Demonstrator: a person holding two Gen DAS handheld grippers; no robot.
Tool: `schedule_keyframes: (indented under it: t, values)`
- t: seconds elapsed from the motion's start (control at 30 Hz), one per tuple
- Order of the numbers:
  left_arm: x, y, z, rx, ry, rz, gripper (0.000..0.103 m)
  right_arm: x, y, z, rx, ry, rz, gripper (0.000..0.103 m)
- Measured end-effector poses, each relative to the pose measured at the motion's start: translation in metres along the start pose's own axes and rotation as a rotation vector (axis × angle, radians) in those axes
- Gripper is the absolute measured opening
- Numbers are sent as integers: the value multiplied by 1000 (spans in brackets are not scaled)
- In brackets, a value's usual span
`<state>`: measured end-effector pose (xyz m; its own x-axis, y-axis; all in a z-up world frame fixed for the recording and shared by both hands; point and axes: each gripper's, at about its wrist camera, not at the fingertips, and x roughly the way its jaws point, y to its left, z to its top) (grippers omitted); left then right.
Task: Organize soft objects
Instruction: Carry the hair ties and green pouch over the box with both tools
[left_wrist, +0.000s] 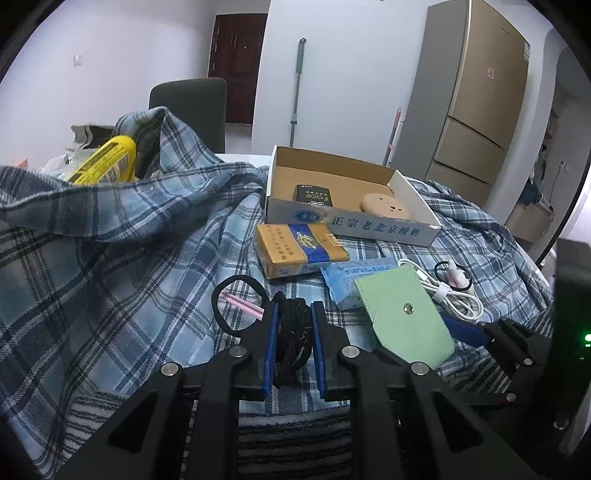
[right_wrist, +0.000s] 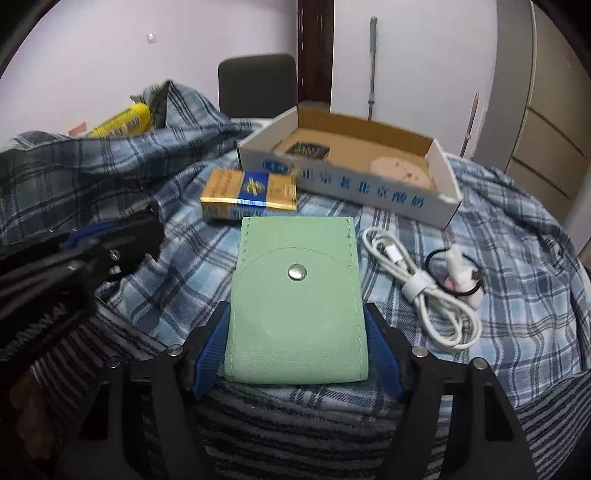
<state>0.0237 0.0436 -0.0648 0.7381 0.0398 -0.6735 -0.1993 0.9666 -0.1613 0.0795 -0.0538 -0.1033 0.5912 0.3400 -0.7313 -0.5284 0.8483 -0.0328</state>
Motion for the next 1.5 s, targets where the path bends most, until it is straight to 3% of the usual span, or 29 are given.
schedule_keyframes:
  t: [0.33,0.57,0.63,0.73,0.87,1.07,1.2,1.4,1.5]
  values:
    - [-8,-3,-1,17,-42,8,17,-32,1,2,2,-179,-26,69]
    - [-30,-16,-1,81,-147,36,17,-57,-3,3,35,-323,-82,69]
    - [-37,-15,0,71,-181,57,17,-68,-3,4,37,-382,-104,69]
    - [-53,-11,2,34,-253,30,17,-80,-8,10,45,-411,-128,69]
    - [-75,-17,9,64,-347,43,17,-99,-28,20,85,-429,-52,69]
    - [-94,-25,20,117,-417,-22,17,-134,-43,47,66,-562,-72,69]
    - [-99,-37,39,140,-438,-49,17,-150,-57,80,64,-623,-74,69]
    - [-112,-53,97,172,-529,-74,17,-149,-79,130,101,-683,-116,69]
    - [-117,-59,123,177,-605,-34,17,-139,-90,149,113,-672,-102,69]
